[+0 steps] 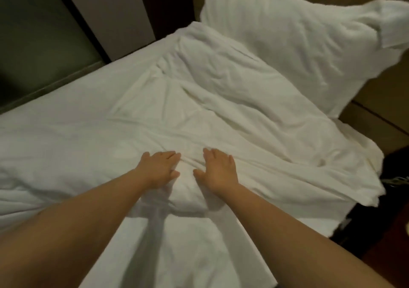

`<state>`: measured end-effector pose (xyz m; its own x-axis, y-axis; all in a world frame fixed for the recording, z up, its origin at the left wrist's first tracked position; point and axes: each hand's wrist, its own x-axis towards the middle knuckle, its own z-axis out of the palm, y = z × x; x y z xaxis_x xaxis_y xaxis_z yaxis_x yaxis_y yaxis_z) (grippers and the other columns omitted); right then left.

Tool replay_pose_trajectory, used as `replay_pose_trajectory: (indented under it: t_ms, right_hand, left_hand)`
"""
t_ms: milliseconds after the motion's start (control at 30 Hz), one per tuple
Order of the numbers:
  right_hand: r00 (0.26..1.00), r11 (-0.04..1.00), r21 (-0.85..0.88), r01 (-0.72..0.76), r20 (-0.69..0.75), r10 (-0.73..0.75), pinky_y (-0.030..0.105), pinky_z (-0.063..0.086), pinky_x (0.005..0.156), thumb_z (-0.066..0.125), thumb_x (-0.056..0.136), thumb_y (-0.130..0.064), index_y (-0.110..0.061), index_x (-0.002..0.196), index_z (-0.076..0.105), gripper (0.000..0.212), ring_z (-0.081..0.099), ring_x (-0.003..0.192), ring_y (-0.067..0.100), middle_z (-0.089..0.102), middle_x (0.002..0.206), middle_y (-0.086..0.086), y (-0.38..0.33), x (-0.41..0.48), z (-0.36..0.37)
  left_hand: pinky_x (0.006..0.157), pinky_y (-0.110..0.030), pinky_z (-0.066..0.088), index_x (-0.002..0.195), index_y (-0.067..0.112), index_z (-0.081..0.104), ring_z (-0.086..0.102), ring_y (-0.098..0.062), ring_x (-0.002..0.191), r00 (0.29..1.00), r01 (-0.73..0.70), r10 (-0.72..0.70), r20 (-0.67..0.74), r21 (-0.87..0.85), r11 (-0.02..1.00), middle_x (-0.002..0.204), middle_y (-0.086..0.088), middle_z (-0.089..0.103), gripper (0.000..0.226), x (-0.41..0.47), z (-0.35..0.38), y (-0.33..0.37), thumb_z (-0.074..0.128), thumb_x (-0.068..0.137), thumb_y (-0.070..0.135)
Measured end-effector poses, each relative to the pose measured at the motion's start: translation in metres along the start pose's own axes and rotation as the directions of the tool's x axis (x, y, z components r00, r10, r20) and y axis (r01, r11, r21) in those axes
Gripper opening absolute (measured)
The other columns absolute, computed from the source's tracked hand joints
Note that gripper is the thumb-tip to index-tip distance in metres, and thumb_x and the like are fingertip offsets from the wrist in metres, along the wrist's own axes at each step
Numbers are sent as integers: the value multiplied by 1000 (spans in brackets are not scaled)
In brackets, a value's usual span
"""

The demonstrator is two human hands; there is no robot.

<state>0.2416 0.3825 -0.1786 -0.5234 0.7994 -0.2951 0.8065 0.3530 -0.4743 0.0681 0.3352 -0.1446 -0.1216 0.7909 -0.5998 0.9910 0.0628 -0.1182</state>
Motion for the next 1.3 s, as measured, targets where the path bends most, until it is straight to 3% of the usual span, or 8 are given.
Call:
replay_pose_trajectory:
  t_ms: [300,400,667,833,967,1133,1233,1300]
  right_hand:
    - [974,960,-200,-197,74,216,50,-1,117,58,76,-69,-19,152,-7,112,0,148,24,-1,161,8,-91,89,43]
    - [971,947,-242,-209,59,230,49,3,116,62,72,-69,-17,152,-1,115,14,146,24,17,158,8,-98,100,50]
    - [990,992,-107,72,127,-58,32,40,81,57,88,-33,-15,109,59,28,58,105,28,64,112,6,-120,99,43]
    - [953,953,-43,298,-43,-300,34,39,71,53,90,-39,-14,88,63,27,62,88,30,70,91,5,-114,65,14]
    - [940,941,-33,338,-39,-339,32,33,63,51,93,-47,-12,94,60,36,61,85,27,67,89,5,-125,56,-3]
    - [891,914,-164,371,-213,-400,35,39,68,51,91,-53,-15,101,61,41,63,93,34,70,95,12,-131,45,-45]
    - [883,925,-220,310,-293,-366,38,43,75,50,93,-50,-16,117,58,42,62,98,36,69,104,14,-152,37,-83]
    - [843,940,-201,277,-419,-338,41,44,78,49,95,-46,-16,123,55,41,60,99,38,66,108,16,-180,35,-122]
  left_hand:
    - [115,-36,8,153,22,8,9,-13,146,986,-166,161,-41,-175,970,160,1,6,63,-19,66,-97,32,100,47]
    - [116,-37,4,153,19,5,7,-14,146,979,-200,205,4,-205,958,160,-1,4,64,-24,83,-99,31,100,46]
    - [116,-33,16,152,15,-3,14,-22,145,967,-96,26,-252,-270,958,159,-11,3,86,5,57,-135,56,92,32]
    - [116,-51,4,150,37,-3,-9,-26,146,987,58,-75,-141,-122,991,158,-6,-17,112,25,7,-155,77,71,45]
    - [107,-48,23,121,35,51,37,-22,131,998,-3,-3,68,92,996,133,2,50,58,30,-26,-147,71,71,55]
    - [94,-35,41,119,34,56,53,-19,114,982,122,-126,138,39,992,122,9,58,65,-12,-63,-169,65,67,71]
    - [95,-36,41,121,30,58,54,-22,113,973,229,-229,-5,70,971,122,2,59,58,-51,-95,-193,62,75,66]
    - [91,-36,46,114,25,63,57,-27,108,914,298,-259,-313,80,951,117,-5,63,39,-87,-131,-207,53,88,53]
